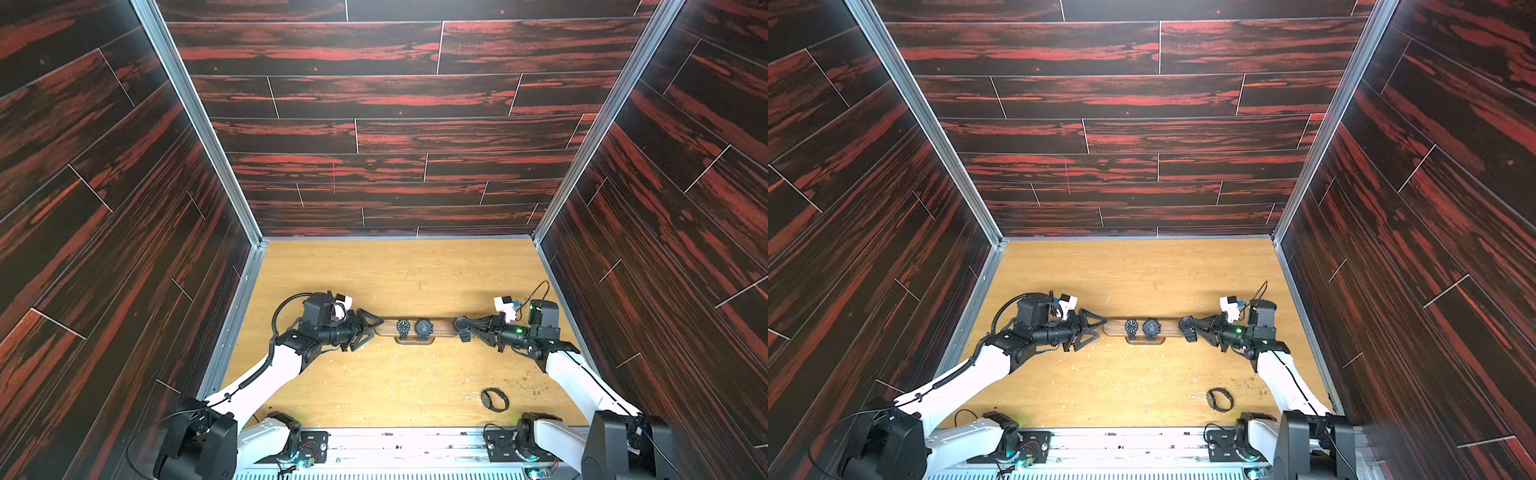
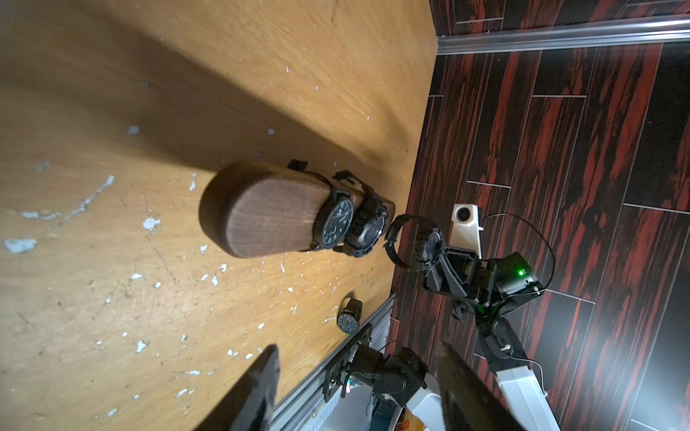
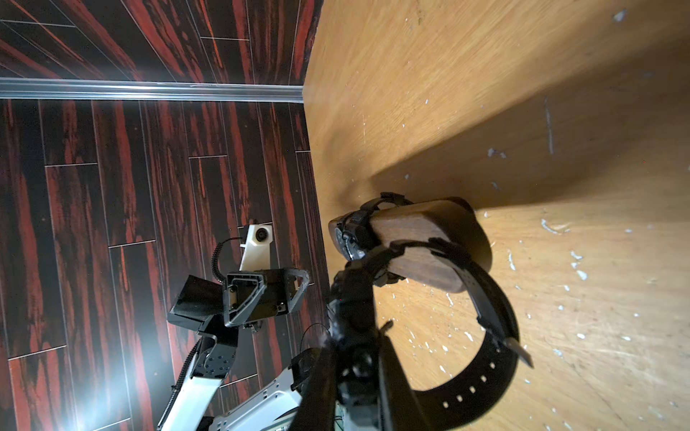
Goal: Place watch on stand
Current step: Place the watch on the stand.
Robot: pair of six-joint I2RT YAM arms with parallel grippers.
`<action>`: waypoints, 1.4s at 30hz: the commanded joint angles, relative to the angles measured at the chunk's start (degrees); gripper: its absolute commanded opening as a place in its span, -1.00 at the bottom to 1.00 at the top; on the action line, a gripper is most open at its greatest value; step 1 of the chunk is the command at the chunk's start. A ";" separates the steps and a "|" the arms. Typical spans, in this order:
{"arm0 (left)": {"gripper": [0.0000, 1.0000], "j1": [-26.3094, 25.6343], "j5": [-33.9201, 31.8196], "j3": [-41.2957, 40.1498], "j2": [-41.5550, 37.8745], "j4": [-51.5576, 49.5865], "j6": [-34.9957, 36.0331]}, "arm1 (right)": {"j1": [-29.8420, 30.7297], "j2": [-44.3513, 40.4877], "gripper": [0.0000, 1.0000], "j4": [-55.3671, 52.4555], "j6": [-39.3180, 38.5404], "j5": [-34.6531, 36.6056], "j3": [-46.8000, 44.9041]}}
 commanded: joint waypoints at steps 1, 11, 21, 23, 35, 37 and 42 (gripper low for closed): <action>0.36 0.47 1.06 -0.31 0.60 2.57 0.35 | -0.23 1.19 -1.00 2.27 -1.71 0.04 -0.45; 0.36 0.91 1.07 -0.74 5.19 4.48 1.05 | 0.45 3.91 -1.00 7.77 0.30 0.64 -1.55; 0.35 0.95 1.05 -0.66 8.73 6.34 1.60 | 8.08 8.31 -1.00 11.95 2.15 5.36 -0.98; 0.35 1.00 1.13 -0.72 9.82 7.08 1.74 | 9.29 9.49 -1.00 12.70 2.40 5.91 -0.31; 0.29 1.00 2.42 0.06 13.73 7.80 3.35 | 15.31 11.30 -1.00 13.43 4.11 11.65 1.88; 0.28 1.00 2.60 0.53 14.19 7.69 3.68 | 16.55 10.90 -1.00 14.10 4.94 13.13 1.39; 0.28 1.00 2.98 1.53 14.93 6.36 4.95 | 18.67 9.34 -1.00 13.78 5.98 16.60 -0.07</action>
